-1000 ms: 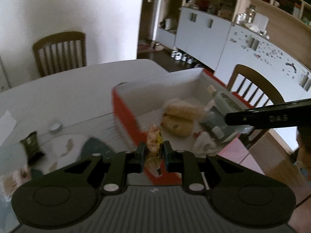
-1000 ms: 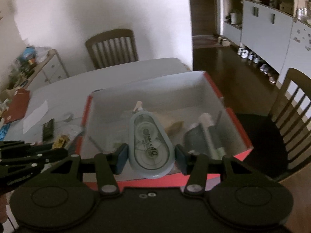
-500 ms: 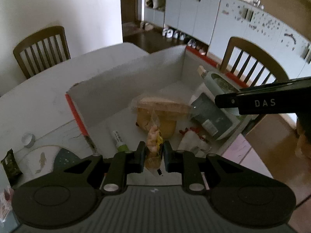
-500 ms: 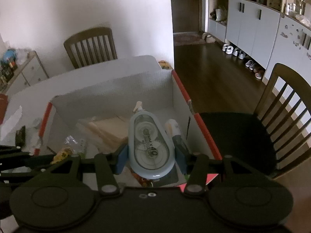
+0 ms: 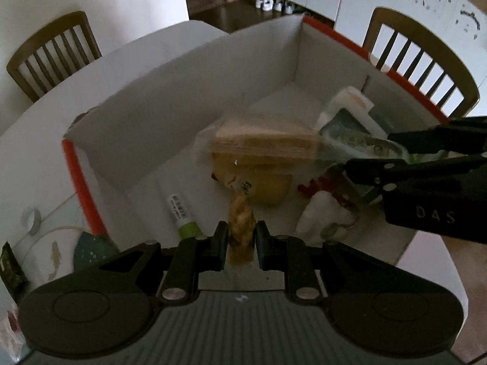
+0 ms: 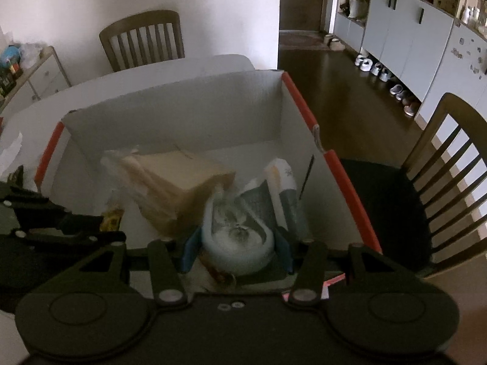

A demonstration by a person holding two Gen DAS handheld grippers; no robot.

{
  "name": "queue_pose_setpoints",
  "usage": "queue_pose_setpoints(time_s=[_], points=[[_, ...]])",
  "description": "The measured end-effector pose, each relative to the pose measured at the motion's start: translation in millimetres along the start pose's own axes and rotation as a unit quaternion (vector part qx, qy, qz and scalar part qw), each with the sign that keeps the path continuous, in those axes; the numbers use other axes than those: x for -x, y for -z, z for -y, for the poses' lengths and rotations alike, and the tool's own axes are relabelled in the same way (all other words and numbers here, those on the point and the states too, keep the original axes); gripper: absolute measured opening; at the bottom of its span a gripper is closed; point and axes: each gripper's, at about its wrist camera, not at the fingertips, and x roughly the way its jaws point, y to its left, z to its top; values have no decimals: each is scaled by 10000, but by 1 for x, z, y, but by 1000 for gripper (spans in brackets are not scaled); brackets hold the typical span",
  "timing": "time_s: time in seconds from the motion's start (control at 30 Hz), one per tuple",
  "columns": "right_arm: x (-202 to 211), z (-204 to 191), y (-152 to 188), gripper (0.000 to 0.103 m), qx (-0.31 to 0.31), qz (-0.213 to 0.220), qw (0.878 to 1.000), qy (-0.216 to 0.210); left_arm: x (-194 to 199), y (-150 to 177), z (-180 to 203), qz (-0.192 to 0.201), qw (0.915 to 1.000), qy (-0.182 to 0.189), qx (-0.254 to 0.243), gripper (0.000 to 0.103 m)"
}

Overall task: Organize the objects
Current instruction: 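Open both grippers to drop the yellow packet and tape dispenser into the shoebox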

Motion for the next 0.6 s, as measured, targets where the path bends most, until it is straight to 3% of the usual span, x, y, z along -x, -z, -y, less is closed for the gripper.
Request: queue_pose_setpoints(time_s=[0.33, 0.6], points=[[-4, -1, -2, 51, 140, -139, 9998, -23, -19, -11, 11, -449, 9985, -146, -267, 18], [10, 9, 0, 54, 87, -34, 9998, -183, -14, -11, 10, -366, 9989, -129, -258, 18]])
